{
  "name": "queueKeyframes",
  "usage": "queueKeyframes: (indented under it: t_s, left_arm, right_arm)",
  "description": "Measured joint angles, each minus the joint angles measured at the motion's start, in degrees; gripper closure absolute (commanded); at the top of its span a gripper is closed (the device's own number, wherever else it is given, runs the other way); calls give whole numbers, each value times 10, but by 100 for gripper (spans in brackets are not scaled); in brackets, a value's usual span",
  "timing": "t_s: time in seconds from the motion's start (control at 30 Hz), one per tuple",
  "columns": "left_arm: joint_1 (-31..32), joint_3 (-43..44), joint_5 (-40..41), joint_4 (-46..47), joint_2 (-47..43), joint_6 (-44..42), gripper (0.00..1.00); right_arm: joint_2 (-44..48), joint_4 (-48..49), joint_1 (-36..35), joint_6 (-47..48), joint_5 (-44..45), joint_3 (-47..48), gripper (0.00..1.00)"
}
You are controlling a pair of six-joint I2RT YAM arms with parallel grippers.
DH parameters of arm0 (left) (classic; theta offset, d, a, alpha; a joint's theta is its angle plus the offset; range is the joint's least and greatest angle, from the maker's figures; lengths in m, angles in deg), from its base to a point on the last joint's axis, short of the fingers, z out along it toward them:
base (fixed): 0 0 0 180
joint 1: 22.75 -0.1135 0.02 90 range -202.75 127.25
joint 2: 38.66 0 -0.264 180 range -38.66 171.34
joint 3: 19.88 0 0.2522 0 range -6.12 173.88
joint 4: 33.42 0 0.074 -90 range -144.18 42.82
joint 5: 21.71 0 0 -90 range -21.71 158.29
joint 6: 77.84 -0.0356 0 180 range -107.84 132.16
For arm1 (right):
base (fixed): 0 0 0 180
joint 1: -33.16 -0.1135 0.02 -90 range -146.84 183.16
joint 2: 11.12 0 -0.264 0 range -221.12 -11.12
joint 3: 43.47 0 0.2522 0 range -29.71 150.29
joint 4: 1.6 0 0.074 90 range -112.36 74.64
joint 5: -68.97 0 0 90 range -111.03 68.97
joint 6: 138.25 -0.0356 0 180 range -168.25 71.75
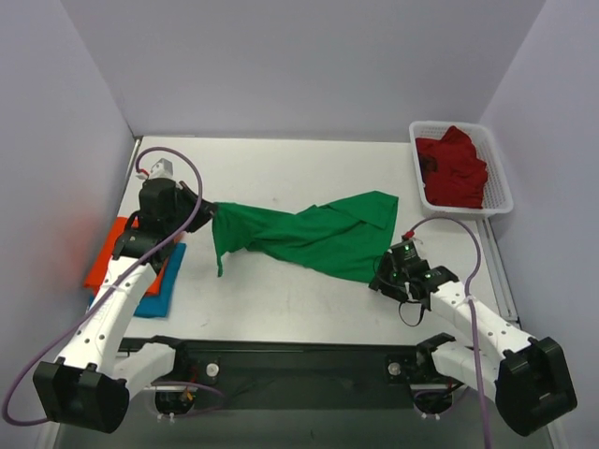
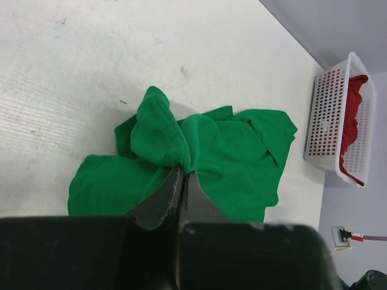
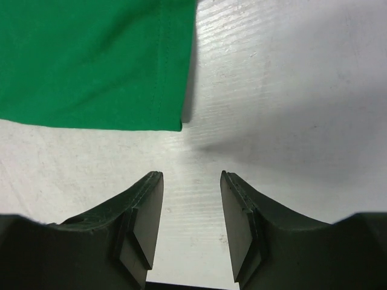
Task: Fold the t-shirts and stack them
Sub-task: Flatten out the tshirt
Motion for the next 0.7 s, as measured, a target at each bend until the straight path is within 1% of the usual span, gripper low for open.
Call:
queueKeyframes:
  t_s: [0.13,0.3,0.33,0.37,0.43,0.47,0.5,0.53,0.63,0.7]
  left_arm:
    - [-1,-7,-2,2,-2,0,100]
    - [-1,-10,-4,5,-2,0,100]
    - [-1,-11,-5,7,-2,0,100]
    - [-1,-12,-6,9,-2,0,100]
    - [-1,-13,-8,10,-2,0,100]
    - [-1,-13,-9,10,-2,0,100]
    - [-1,-13,-10,10,-3,0,100]
    - [-1,-13,-10,10,-3,0,100]
    - [-1,-13,-11,10,-7,0,100]
    - [-1,-13,-13,10,-12,-1,100]
  right_arm:
    - [-10,44,-5,-22,20,-15,56]
    - [-57,110,-5,-28,34,-15,58]
    - [-66,120,-5,-28,36,-15,61]
    - [-76,127,-6,-28,38,-14,67]
    - [-95,138,-7,-28,40,-14,74]
    - [-103,143,-7,-29,40,-14,83]
    - [-106,147,-7,-29,40,-13,86]
    - [-106,149,-7,-30,40,-13,93]
    - [-92,139,-7,-28,44,-13,100]
    - [-62,104,-7,-24,48,-2,100]
